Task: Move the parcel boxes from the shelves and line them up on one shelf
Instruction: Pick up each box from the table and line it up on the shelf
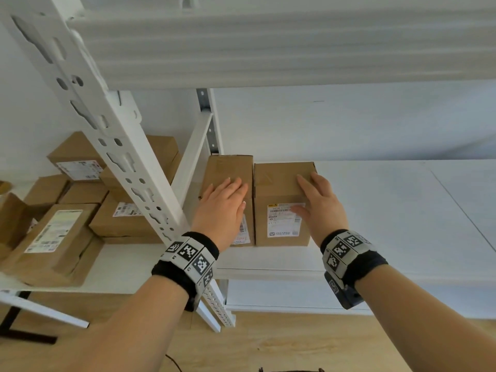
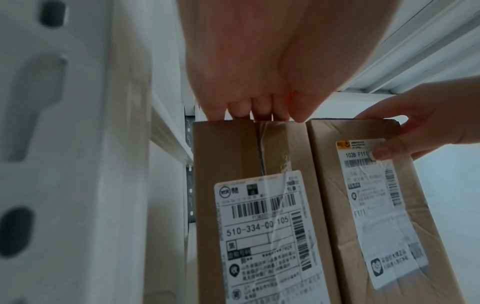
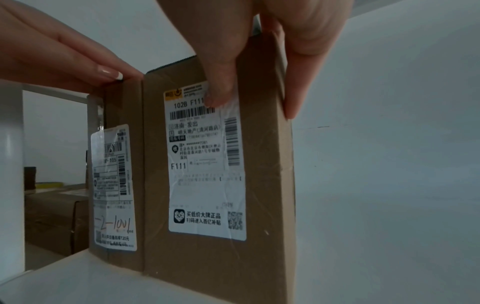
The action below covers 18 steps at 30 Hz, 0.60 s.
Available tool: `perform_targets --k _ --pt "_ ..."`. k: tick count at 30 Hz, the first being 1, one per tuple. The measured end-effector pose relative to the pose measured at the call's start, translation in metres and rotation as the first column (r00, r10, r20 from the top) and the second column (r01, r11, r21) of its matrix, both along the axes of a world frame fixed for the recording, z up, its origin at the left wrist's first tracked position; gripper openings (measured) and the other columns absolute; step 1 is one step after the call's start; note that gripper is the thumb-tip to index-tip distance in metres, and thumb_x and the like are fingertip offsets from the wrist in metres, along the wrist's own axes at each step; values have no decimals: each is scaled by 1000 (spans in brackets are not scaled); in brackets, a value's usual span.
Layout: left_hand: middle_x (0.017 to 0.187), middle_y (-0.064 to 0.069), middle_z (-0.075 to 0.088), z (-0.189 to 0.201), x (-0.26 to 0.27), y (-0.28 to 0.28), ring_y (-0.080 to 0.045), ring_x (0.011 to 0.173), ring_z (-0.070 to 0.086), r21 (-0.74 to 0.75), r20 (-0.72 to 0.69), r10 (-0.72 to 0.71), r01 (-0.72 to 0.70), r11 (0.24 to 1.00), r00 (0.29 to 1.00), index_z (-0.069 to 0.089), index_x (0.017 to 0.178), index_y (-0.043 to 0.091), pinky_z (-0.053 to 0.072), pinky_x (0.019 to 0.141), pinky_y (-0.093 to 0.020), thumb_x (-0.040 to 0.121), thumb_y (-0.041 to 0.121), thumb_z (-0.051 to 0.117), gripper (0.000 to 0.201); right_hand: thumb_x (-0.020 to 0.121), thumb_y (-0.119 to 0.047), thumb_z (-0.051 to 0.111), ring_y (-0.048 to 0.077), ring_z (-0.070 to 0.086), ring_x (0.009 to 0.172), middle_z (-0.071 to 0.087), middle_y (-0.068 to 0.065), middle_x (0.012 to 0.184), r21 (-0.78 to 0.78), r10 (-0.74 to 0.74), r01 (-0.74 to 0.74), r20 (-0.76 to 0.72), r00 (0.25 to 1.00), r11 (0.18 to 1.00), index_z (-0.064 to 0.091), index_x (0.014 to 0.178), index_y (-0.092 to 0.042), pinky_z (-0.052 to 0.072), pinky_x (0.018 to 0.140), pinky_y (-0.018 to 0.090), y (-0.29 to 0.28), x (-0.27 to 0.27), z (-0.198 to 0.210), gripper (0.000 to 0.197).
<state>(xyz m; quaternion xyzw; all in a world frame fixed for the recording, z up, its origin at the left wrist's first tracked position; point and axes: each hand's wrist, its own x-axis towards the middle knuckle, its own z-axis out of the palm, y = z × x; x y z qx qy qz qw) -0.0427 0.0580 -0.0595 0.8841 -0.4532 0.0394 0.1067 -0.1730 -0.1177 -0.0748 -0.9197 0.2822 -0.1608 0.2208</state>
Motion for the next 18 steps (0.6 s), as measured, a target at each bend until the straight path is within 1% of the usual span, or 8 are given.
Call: perform_targets --k 6,11,18 --pt "155 6 24 3 -3 1 -12 144 15 -36 -13 -6 6 999 1000 29 146 24 10 119 -37 101 28 29 45 90 -31 58 26 34 132 16 0 154 -5 -2 2 -23 1000 1000 26 146 -27 39 103 36 0 0 -1 65" --pt "154 4 26 3 -3 2 -13 144 15 -56 -24 -13 12 998 1000 32 144 24 10 119 -37 101 26 31 44 91 -33 56 27 35 131 14 1 154 -23 0 -1 -64 998 1000 24 147 -26 40 102 37 1 2 3 65" --pt "154 5 25 3 -3 2 -13 144 14 -50 -17 -14 13 999 1000 31 145 25 9 119 -37 101 26 31 44 91 -35 54 27 35 131 13 0 154 -34 -7 4 -94 996 999 21 147 -27 41 100 37 4 1 5 65"
